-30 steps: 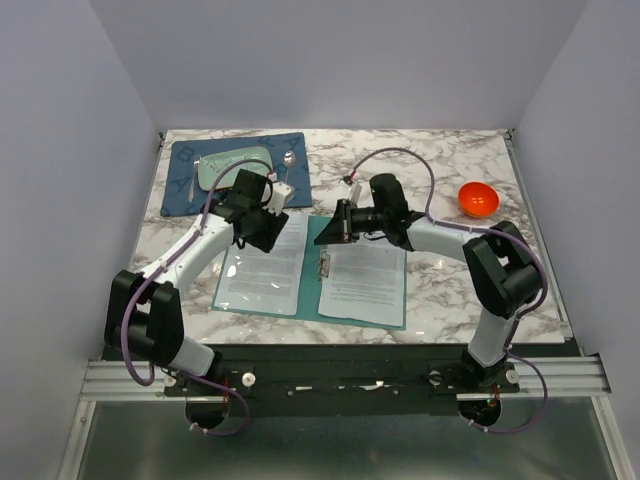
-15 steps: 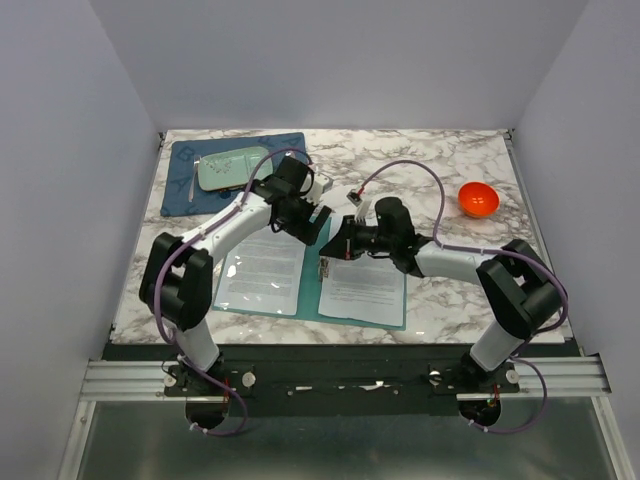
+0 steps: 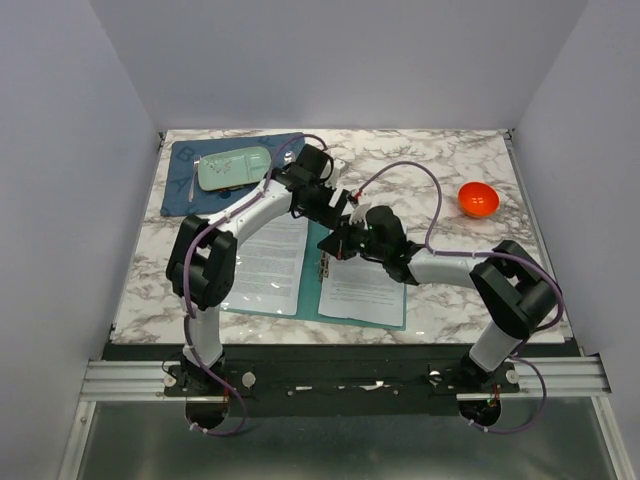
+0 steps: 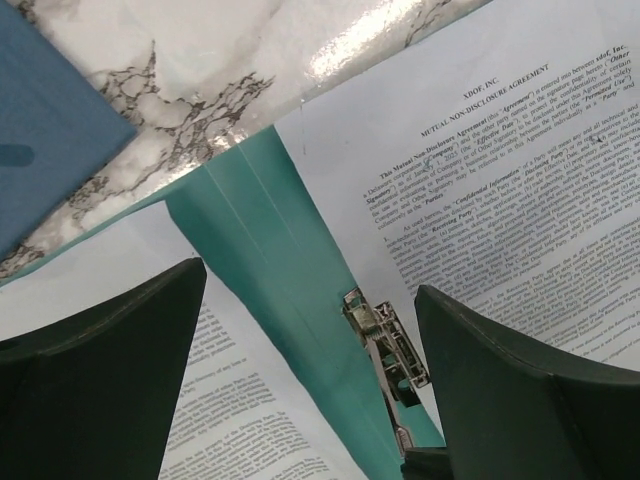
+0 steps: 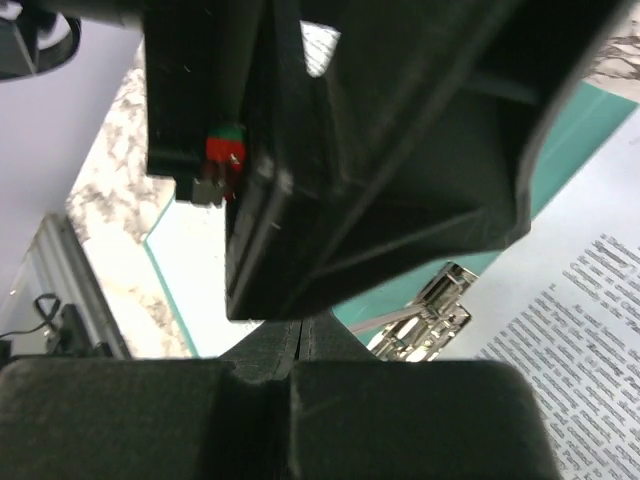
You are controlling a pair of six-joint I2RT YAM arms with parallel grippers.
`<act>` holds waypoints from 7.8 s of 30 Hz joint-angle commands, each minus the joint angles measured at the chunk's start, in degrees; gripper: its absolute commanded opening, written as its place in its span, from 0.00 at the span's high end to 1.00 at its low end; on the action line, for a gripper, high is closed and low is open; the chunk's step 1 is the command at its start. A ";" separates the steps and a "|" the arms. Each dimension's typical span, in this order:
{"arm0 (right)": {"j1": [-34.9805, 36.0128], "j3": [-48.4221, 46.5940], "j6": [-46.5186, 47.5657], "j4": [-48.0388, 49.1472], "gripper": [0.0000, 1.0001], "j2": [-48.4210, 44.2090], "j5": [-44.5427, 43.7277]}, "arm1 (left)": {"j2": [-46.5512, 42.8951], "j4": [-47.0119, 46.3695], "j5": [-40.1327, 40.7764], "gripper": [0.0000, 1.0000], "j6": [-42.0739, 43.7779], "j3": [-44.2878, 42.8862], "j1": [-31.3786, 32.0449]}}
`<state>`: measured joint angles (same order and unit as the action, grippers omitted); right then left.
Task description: Put the files into the folder
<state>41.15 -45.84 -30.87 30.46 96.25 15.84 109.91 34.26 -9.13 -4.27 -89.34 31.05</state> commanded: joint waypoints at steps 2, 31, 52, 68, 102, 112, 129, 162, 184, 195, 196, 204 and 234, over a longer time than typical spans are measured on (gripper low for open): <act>2.62 4.00 1.43 5.39 0.99 -0.97 -10.46 | 3.12 -1.83 0.51 0.01 -4.86 0.92 1.29; 7.63 2.34 4.86 10.41 0.99 4.91 -16.10 | 9.45 -4.20 7.37 0.05 -4.78 4.34 4.11; 9.65 2.16 6.35 6.72 0.99 8.08 -12.58 | 6.81 -5.87 4.73 0.07 -3.11 11.55 4.20; 12.38 6.20 3.63 7.16 0.99 8.96 -13.55 | 4.35 -6.66 3.59 0.08 -1.97 15.33 5.95; 12.56 11.66 -3.14 8.83 0.99 16.69 -14.34 | 4.53 -4.99 2.53 0.11 1.28 16.39 5.51; 9.92 10.95 -5.95 10.94 0.99 18.45 -11.18 | 3.21 -4.99 2.80 0.12 1.81 16.83 5.25; 1.40 12.10 -25.88 22.88 0.99 28.29 3.93 | 2.15 -4.64 1.83 0.12 2.34 17.01 5.16; 0.87 9.55 -12.64 21.93 0.99 12.12 5.88 | 3.03 -4.82 2.01 0.13 3.04 16.65 5.16; 1.39 4.81 -0.77 -15.68 0.32 -6.17 -11.52 | -12.59 6.96 -8.97 0.01 4.01 2.51 -0.45; 9.21 -16.72 0.20 -44.57 0.34 2.98 -29.61 | -24.56 10.21 -15.83 0.01 14.80 15.94 -24.96; 9.65 -18.65 -0.41 -45.91 0.35 3.16 -30.77 | -24.83 9.95 -16.44 0.02 15.95 17.43 -26.72; 8.52 -12.88 -3.92 -51.90 0.32 -5.00 -35.34 | -18.42 12.76 -28.49 0.06 28.43 22.89 -41.85; -20.23 23.87 -18.17 -20.81 0.28 -13.81 1.30 | -5.23 5.20 -27.52 0.09 30.03 26.41 -43.00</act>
<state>20.58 -26.37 -45.52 8.45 77.30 9.78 101.49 39.20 -35.42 23.62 -63.40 -12.29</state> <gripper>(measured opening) 0.730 0.914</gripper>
